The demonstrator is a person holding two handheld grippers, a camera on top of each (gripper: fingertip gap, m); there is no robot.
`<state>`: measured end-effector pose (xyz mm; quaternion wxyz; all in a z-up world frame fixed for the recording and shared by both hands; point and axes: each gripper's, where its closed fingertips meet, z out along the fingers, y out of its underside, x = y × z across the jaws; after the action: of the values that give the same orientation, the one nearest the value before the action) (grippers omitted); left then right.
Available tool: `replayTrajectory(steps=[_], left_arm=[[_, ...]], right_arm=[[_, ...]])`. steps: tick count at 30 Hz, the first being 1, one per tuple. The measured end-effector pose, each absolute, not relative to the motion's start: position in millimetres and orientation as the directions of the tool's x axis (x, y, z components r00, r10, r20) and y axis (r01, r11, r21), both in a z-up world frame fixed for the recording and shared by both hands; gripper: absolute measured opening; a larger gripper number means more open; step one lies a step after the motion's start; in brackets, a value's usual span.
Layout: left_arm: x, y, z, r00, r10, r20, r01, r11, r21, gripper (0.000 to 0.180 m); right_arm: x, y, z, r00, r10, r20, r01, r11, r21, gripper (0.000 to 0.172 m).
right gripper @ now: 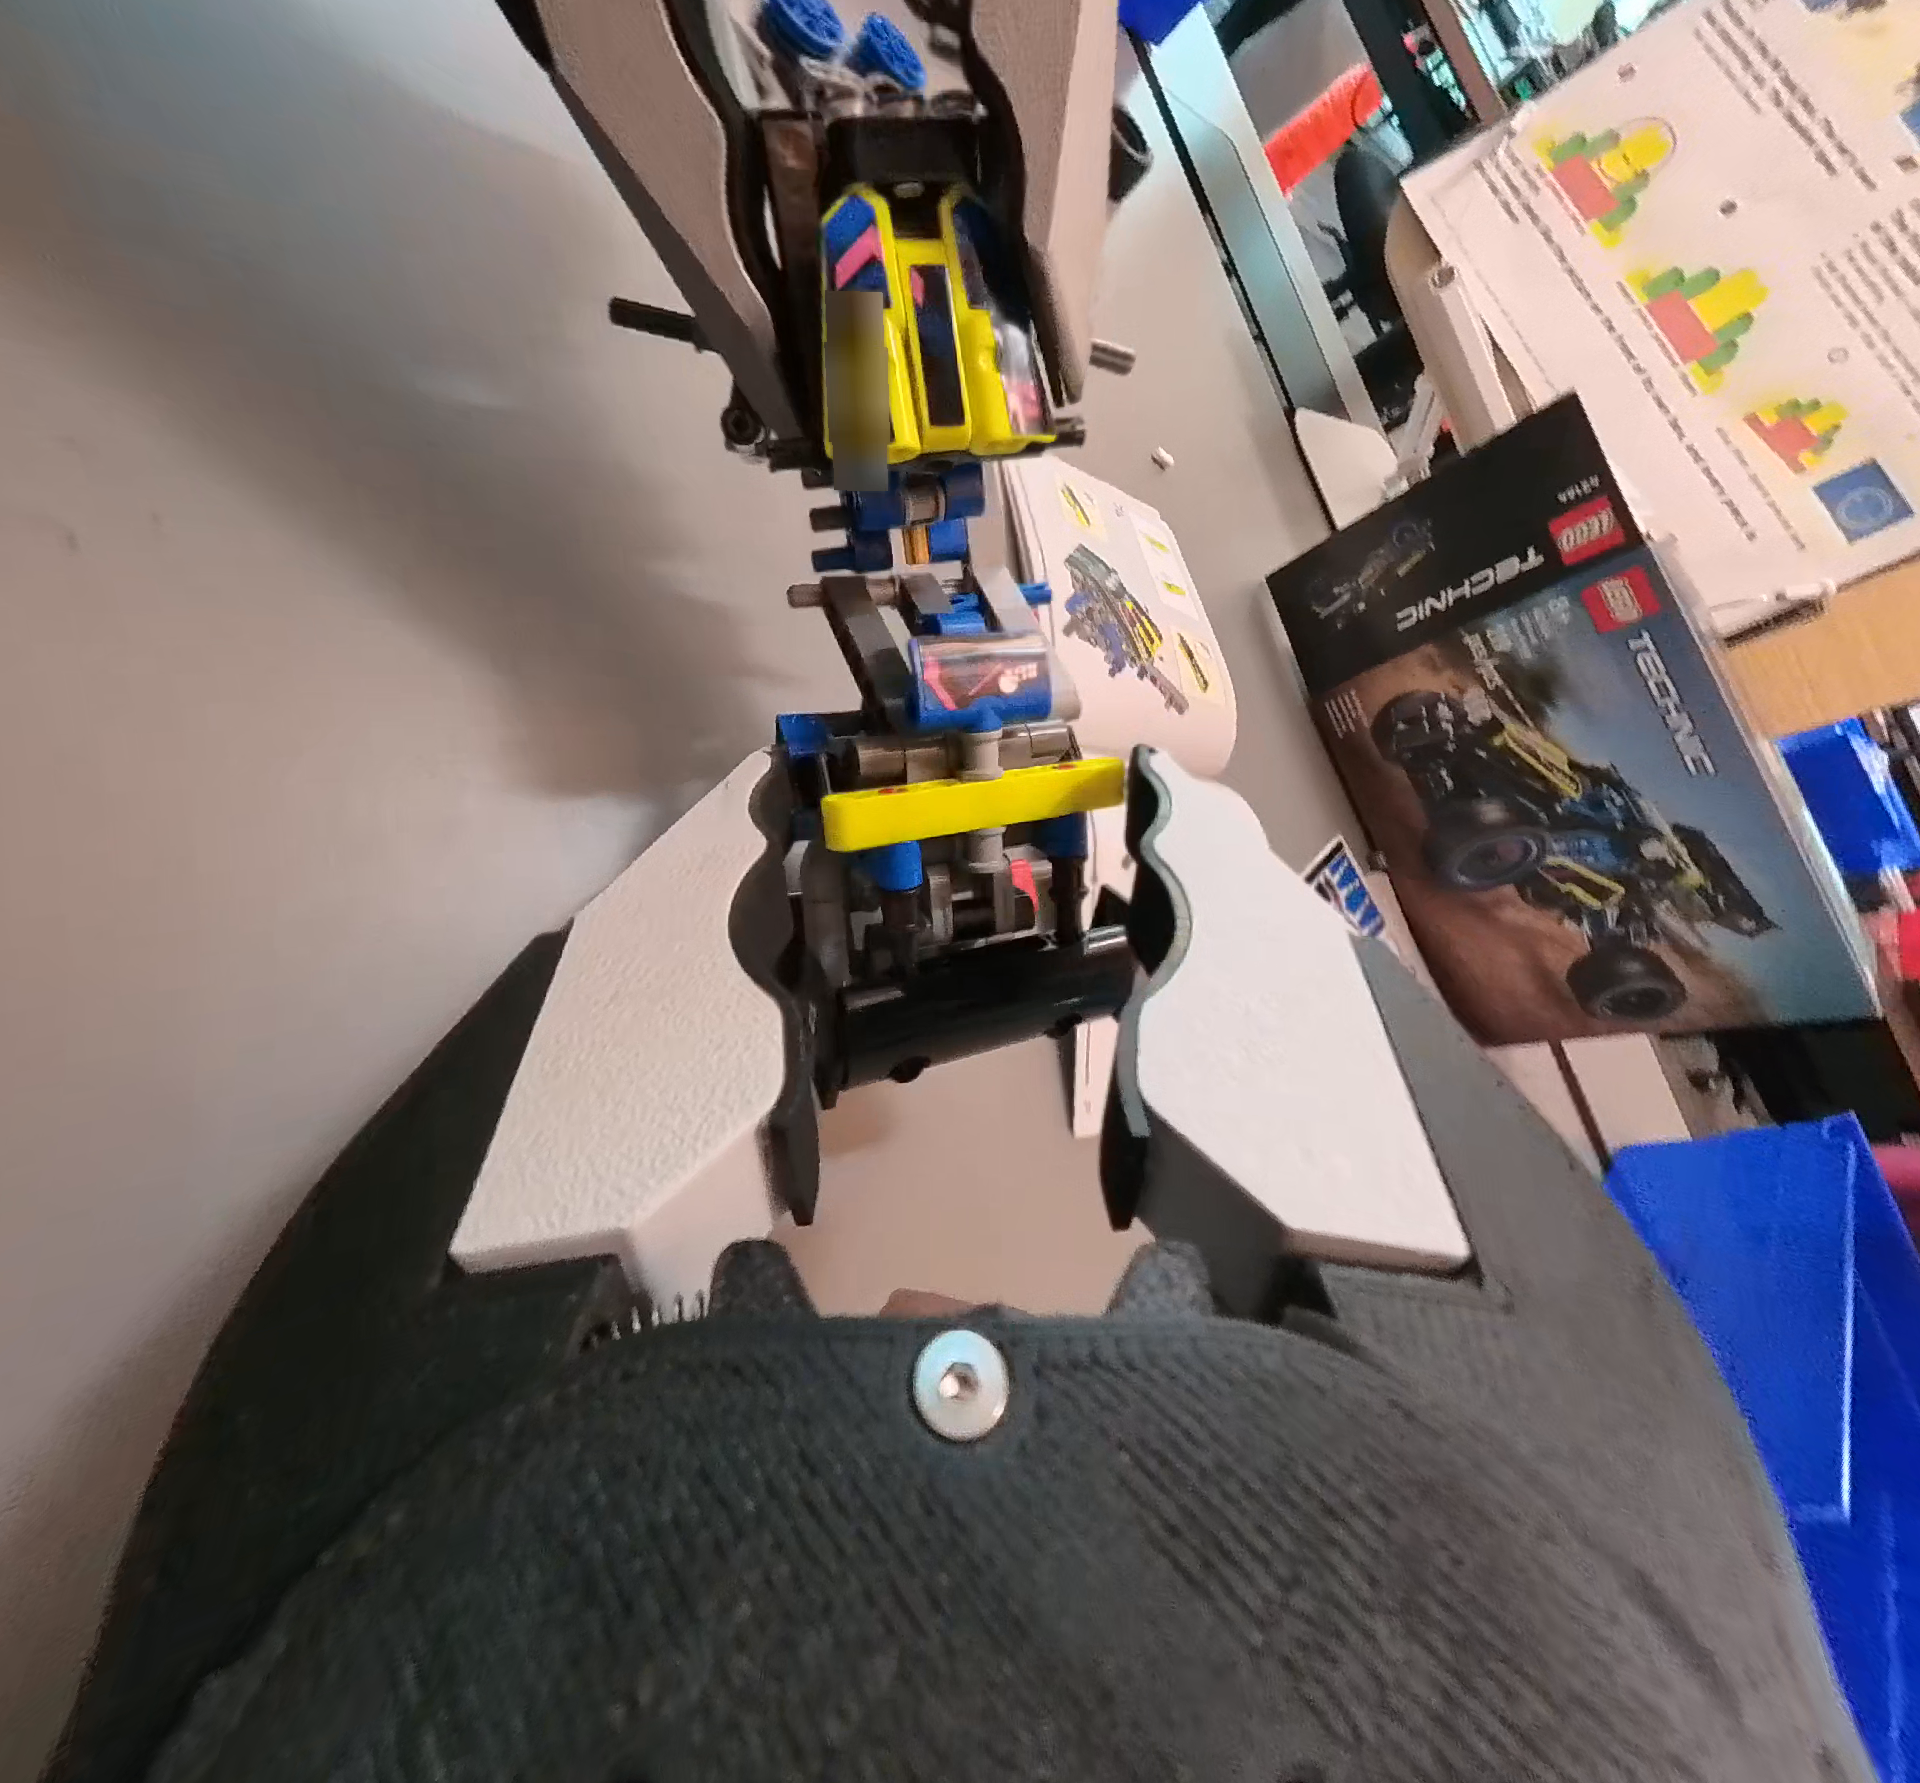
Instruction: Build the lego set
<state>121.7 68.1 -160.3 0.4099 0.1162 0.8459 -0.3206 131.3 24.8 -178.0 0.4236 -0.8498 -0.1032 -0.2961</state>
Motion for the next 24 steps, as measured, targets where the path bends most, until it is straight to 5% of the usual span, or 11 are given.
replayTrajectory(steps=[11,15,24], left_arm=[[119.1,50.9,-162.7,-0.643,-0.094,-0.760,0.429,0.778,-0.459,0.040],[116.4,48.2,-171.0,-0.649,-0.119,-0.751,0.416,0.772,-0.481,0.040],[112.0,48.5,-186.4,-0.749,-0.363,-0.555,0.211,0.663,-0.719,0.040]], right_arm=[[121.5,8.8,-174.4,0.738,-0.288,0.610,0.313,-0.655,-0.688,0.063],[125.2,3.5,-179.0,0.713,-0.184,0.677,0.342,-0.752,-0.564,0.061],[129.6,14.3,-185.4,0.756,0.323,0.569,0.536,-0.805,-0.255,0.062]])
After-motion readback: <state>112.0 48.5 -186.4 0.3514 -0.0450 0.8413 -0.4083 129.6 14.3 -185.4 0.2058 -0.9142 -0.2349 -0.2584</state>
